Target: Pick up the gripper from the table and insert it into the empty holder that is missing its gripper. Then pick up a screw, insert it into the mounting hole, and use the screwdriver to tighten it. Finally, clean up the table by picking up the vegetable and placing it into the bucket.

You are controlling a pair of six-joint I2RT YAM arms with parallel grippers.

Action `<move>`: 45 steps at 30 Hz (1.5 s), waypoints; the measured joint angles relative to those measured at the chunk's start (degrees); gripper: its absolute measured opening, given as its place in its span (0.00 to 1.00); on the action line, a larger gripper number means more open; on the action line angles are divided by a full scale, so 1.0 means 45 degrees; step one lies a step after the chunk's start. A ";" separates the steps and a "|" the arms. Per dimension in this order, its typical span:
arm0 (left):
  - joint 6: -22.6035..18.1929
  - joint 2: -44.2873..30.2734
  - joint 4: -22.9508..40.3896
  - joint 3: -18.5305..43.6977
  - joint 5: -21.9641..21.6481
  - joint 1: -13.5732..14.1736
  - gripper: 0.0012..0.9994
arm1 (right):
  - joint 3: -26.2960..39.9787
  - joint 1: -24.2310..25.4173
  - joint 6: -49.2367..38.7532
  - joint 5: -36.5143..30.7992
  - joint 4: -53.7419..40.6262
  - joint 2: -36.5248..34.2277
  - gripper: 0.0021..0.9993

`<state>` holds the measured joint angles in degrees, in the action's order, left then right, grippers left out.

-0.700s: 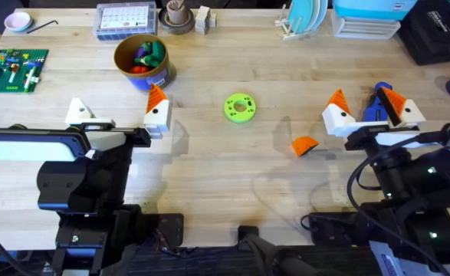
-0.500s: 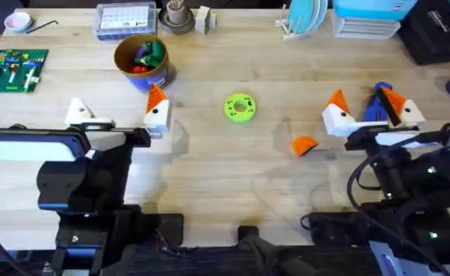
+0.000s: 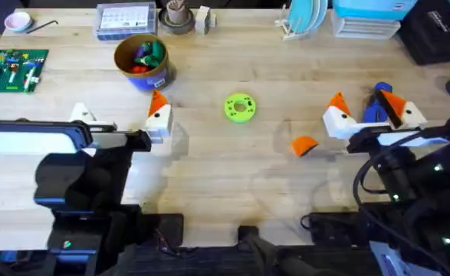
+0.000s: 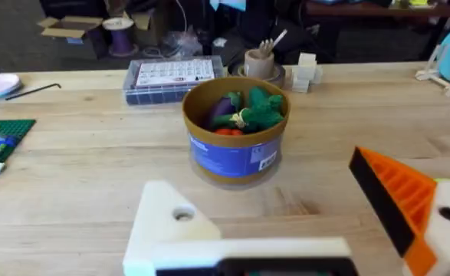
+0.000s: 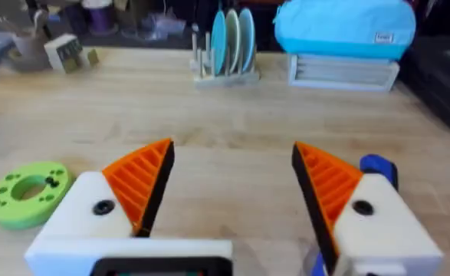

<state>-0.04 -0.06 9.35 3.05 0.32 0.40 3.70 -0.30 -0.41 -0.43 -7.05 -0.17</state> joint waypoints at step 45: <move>0.1260 -1.0614 1.4920 1.3635 -0.2922 0.0000 0.99 | 1.1055 0.0001 -0.0685 0.0393 -0.8747 -0.6997 1.00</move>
<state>5.63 -47.82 76.49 64.41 -12.83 0.40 53.45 -0.30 -3.49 1.34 -46.41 -31.66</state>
